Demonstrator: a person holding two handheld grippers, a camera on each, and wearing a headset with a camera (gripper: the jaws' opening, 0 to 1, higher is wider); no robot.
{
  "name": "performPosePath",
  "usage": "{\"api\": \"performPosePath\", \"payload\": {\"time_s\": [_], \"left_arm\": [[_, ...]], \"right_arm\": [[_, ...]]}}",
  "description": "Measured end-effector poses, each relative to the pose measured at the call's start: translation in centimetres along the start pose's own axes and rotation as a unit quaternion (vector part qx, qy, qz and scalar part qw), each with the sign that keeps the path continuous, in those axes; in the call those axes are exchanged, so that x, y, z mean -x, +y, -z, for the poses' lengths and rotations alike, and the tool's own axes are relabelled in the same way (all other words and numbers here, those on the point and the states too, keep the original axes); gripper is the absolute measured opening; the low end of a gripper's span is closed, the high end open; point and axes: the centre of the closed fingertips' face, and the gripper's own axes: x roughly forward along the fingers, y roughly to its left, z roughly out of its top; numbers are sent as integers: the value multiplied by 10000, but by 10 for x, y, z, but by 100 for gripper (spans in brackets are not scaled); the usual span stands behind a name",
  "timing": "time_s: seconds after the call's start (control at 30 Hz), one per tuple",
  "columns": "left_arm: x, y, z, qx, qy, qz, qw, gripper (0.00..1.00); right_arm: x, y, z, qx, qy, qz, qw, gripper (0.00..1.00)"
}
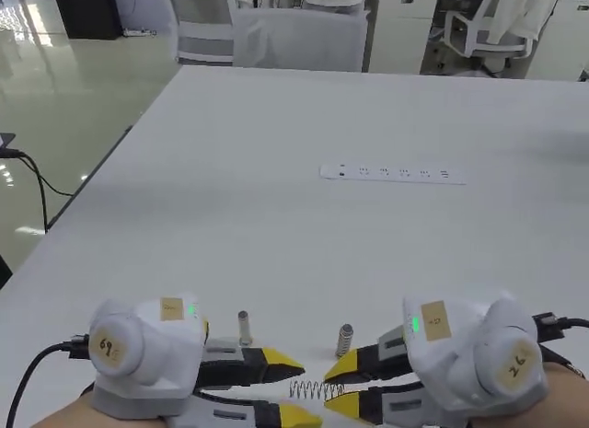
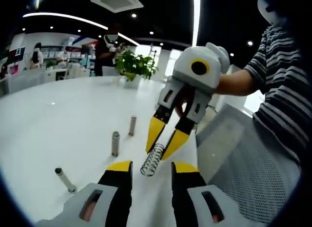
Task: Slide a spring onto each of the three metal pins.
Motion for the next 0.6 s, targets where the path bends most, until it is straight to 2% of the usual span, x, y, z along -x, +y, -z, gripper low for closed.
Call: {"api": "performPosePath", "payload": {"time_s": [0.13, 0.33, 0.6], "left_arm": [[-1, -2, -3, -7, -61, 99, 9999, 14], [-1, -2, -6, -133, -67, 131, 9998, 6], [-1, -4, -8, -224, -90, 236, 9994, 4]], "right_arm": [[3, -2, 1, -16, 11, 18, 10000, 7], [6, -1, 1, -18, 2, -28, 10000, 7], [7, -2, 0, -111, -73, -15, 9999, 7]]}}
